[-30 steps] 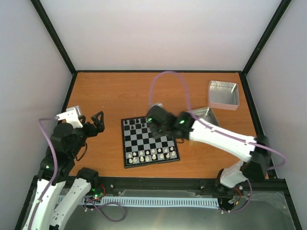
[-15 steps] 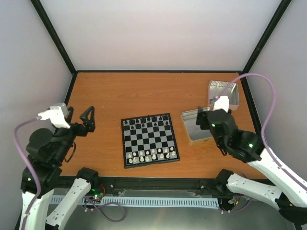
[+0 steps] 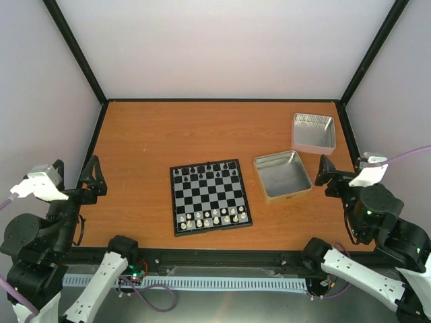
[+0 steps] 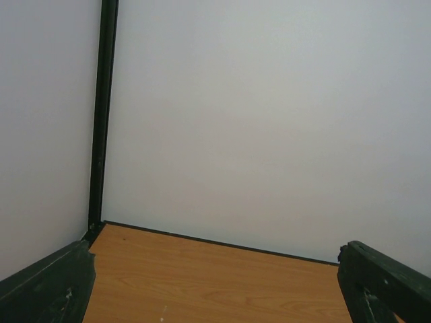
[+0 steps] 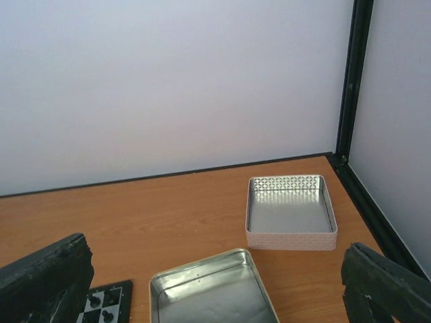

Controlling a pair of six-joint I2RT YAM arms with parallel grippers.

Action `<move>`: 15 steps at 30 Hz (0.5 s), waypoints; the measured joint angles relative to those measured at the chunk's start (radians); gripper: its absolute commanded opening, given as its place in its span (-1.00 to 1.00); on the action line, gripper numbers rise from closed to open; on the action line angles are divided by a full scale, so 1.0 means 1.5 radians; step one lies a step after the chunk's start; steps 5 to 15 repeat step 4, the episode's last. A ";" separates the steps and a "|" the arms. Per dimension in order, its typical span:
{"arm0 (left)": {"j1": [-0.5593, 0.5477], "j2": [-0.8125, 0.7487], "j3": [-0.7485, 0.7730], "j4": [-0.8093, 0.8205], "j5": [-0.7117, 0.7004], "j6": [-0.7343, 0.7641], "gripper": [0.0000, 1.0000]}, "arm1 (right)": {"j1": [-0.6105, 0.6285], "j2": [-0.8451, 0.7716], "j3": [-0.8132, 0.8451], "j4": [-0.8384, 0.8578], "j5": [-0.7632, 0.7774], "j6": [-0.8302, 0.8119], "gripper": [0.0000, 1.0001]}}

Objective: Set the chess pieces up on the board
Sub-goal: Reset both arms

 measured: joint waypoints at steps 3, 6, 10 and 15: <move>0.000 -0.003 -0.001 -0.002 -0.004 0.003 1.00 | 0.000 -0.016 0.005 -0.002 0.000 -0.002 1.00; 0.000 -0.003 -0.002 -0.002 -0.004 0.003 1.00 | 0.000 -0.017 0.006 -0.002 0.000 -0.002 1.00; 0.000 -0.003 -0.002 -0.002 -0.004 0.003 1.00 | 0.000 -0.017 0.006 -0.002 0.000 -0.002 1.00; 0.000 -0.003 -0.002 -0.002 -0.004 0.003 1.00 | 0.000 -0.017 0.006 -0.002 0.000 -0.002 1.00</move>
